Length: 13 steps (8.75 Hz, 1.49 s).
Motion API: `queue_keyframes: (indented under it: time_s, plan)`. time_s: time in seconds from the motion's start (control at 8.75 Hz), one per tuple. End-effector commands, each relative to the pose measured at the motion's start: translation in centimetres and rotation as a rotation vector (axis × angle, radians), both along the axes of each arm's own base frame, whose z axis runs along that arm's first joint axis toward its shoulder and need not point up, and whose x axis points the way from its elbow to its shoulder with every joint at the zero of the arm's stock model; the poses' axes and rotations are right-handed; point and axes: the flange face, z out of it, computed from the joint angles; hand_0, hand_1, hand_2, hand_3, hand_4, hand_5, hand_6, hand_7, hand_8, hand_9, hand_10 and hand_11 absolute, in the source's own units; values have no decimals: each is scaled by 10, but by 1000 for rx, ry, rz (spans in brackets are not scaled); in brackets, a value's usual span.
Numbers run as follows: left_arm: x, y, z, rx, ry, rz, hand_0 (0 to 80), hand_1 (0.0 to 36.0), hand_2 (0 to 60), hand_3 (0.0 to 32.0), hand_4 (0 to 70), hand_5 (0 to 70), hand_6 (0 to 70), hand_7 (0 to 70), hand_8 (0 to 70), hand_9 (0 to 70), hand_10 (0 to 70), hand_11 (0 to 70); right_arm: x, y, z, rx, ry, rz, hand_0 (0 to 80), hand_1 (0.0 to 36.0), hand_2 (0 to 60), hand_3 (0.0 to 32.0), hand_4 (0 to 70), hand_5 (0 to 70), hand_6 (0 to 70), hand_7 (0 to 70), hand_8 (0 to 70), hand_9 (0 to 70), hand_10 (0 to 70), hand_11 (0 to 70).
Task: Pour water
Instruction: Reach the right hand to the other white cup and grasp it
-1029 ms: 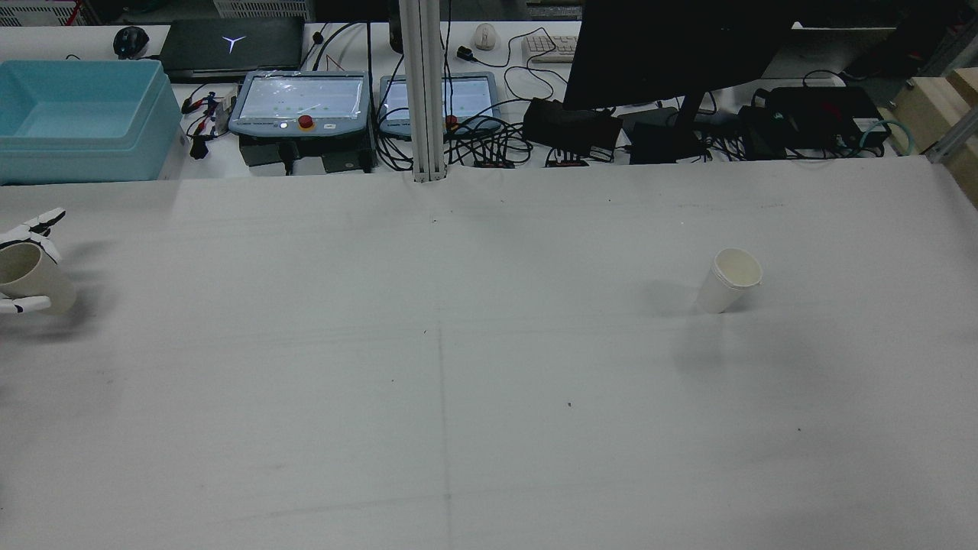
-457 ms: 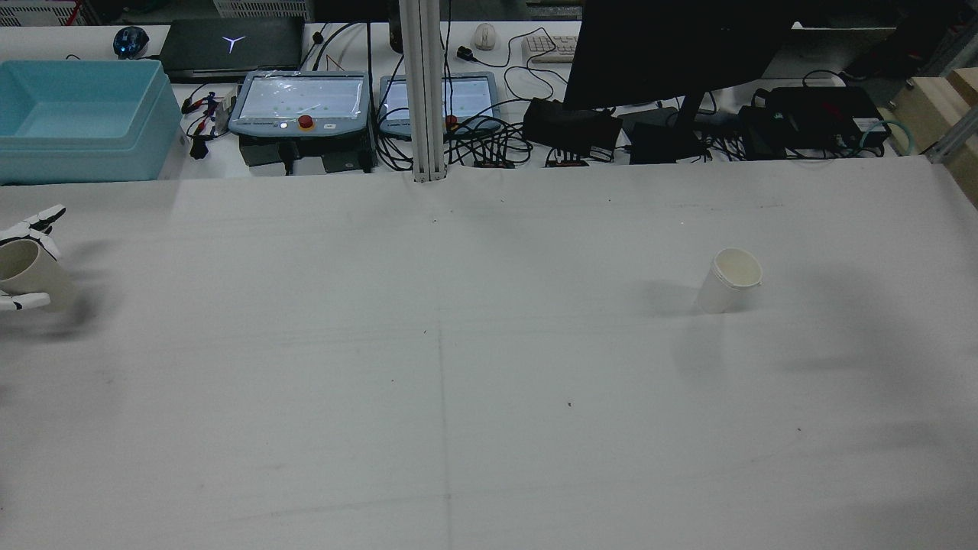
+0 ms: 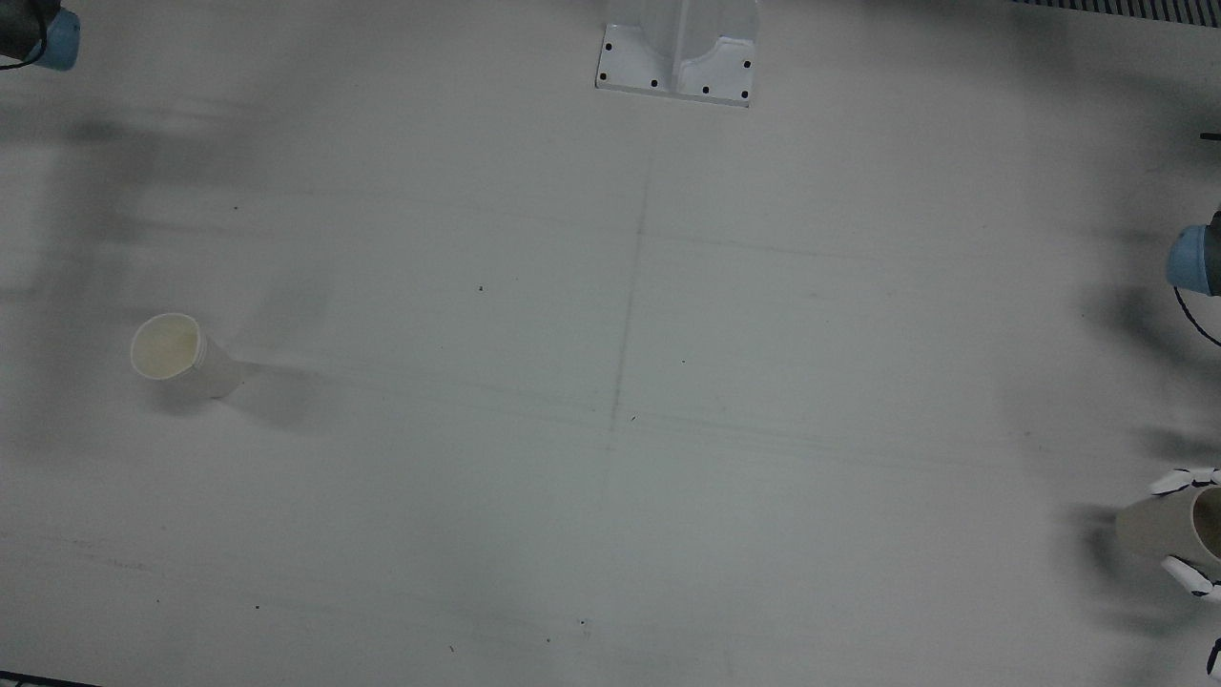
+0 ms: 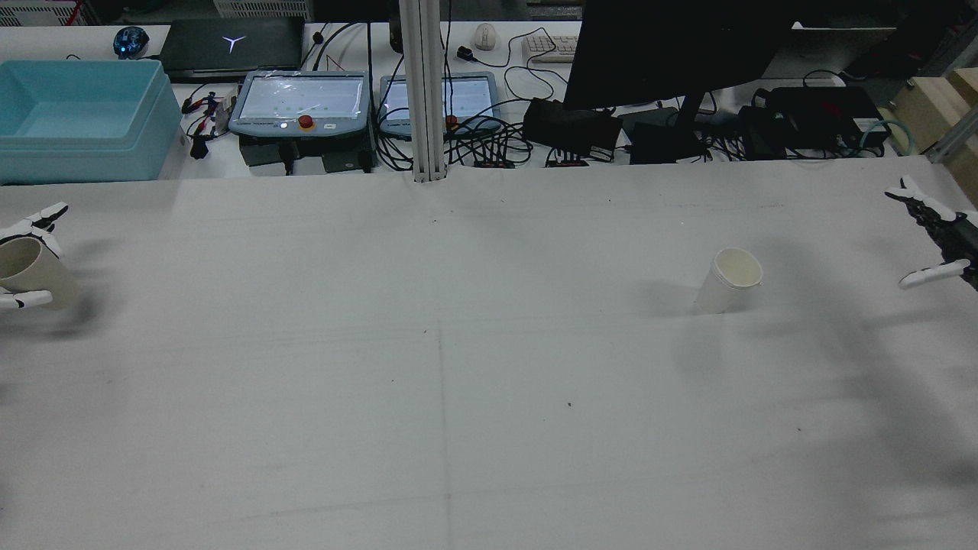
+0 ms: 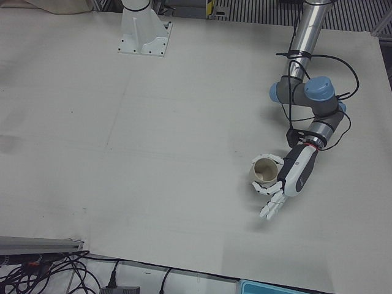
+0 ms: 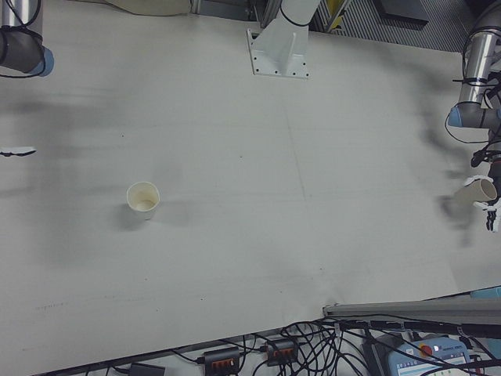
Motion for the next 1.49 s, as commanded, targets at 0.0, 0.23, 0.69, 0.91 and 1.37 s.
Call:
queue_keyframes:
  time_s: [0.0, 0.23, 0.69, 0.91, 1.37]
  plan:
    - [0, 0, 0, -1, -1, 0, 454, 337, 600, 0, 357, 450, 63, 67, 29, 47, 26, 55, -100, -10, -14, 17, -31, -58, 528, 169, 0, 0, 29, 172, 0, 0, 0, 21, 0, 0]
    - [0, -1, 0, 0, 0, -6, 453, 333, 600, 0, 356, 448, 63, 67, 30, 48, 27, 57, -144, -10, -24, 24, -61, -66, 528, 172, 0, 0, 24, 168, 0, 0, 0, 15, 0, 0]
    - [1, -3, -2, -1, 2, -13, 453, 329, 600, 0, 358, 447, 65, 67, 30, 49, 28, 58, -193, -16, -44, 46, -99, -83, 533, 180, 0, 0, 19, 163, 0, 0, 0, 9, 0, 0]
    - [0, -4, -3, -3, 2, -24, 455, 330, 600, 0, 359, 450, 66, 70, 30, 49, 28, 58, -199, -16, -52, 54, -104, -90, 542, 189, 0, 0, 17, 161, 0, 0, 0, 11, 0, 0]
    - [1, -3, 0, -9, 6, -37, 454, 326, 600, 0, 360, 448, 67, 71, 31, 51, 29, 59, -218, -12, -64, 65, -112, -92, 544, 197, 0, 0, 16, 182, 0, 4, 0, 7, 0, 0]
